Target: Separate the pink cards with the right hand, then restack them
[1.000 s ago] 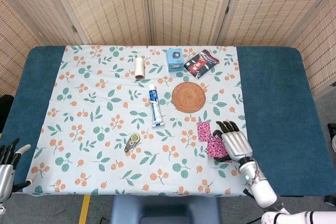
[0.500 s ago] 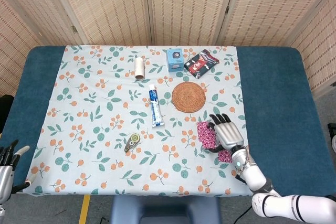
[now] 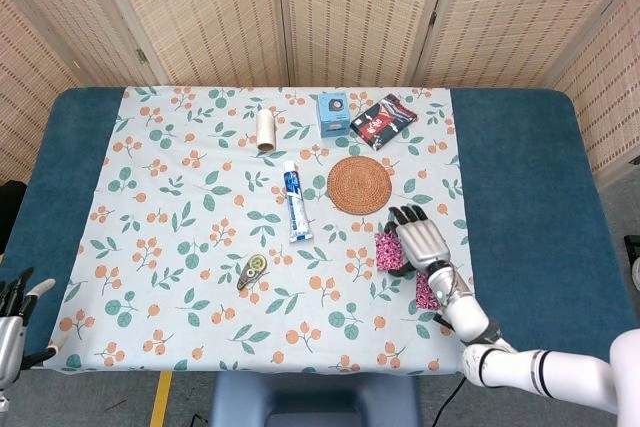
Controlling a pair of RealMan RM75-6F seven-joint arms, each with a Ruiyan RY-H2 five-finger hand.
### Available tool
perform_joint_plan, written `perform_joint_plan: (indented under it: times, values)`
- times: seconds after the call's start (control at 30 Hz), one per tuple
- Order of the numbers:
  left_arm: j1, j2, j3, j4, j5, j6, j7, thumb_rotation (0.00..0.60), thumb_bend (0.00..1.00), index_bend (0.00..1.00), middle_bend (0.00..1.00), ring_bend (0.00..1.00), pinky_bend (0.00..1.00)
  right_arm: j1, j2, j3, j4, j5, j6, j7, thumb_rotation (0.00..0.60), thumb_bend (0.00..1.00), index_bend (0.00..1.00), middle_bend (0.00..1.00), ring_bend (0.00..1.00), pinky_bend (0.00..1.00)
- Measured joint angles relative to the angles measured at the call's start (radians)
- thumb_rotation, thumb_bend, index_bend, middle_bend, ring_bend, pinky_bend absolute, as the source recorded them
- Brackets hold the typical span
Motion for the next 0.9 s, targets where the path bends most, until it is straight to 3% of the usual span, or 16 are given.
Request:
perform_joint_plan:
  times: [0.27, 0.5, 0.73, 0.9]
  values:
    - [0.000, 0.003, -0.001, -0.004, -0.005, -0.002, 0.006, 0.600, 0.26, 0.23, 0.06, 0.12, 0.00, 0.017, -0.009, 0.000, 0.024, 0.038, -0.020, -0.012, 0.482, 0.18, 0.18, 0.09, 0.00, 0.00]
    - [0.000, 0.003, -0.001, -0.004, -0.005, -0.003, 0.005, 0.600, 0.26, 0.23, 0.06, 0.12, 0.00, 0.014, -0.004, -0.007, 0.008, 0.032, -0.011, -0.005, 0.484, 0.18, 0.16, 0.09, 0.00, 0.00]
    - [-0.005, 0.000, -0.004, 0.008, -0.008, -0.010, -0.005, 0.600, 0.26, 0.23, 0.06, 0.12, 0.00, -0.042, 0.063, -0.030, -0.127, -0.012, 0.070, 0.020, 0.482, 0.18, 0.15, 0.08, 0.00, 0.00]
    - [-0.010, -0.009, -0.001, 0.018, -0.001, -0.017, -0.012, 0.600, 0.26, 0.23, 0.06, 0.12, 0.00, -0.136, 0.139, -0.072, -0.249, -0.058, 0.175, 0.064, 0.484, 0.18, 0.16, 0.08, 0.00, 0.00]
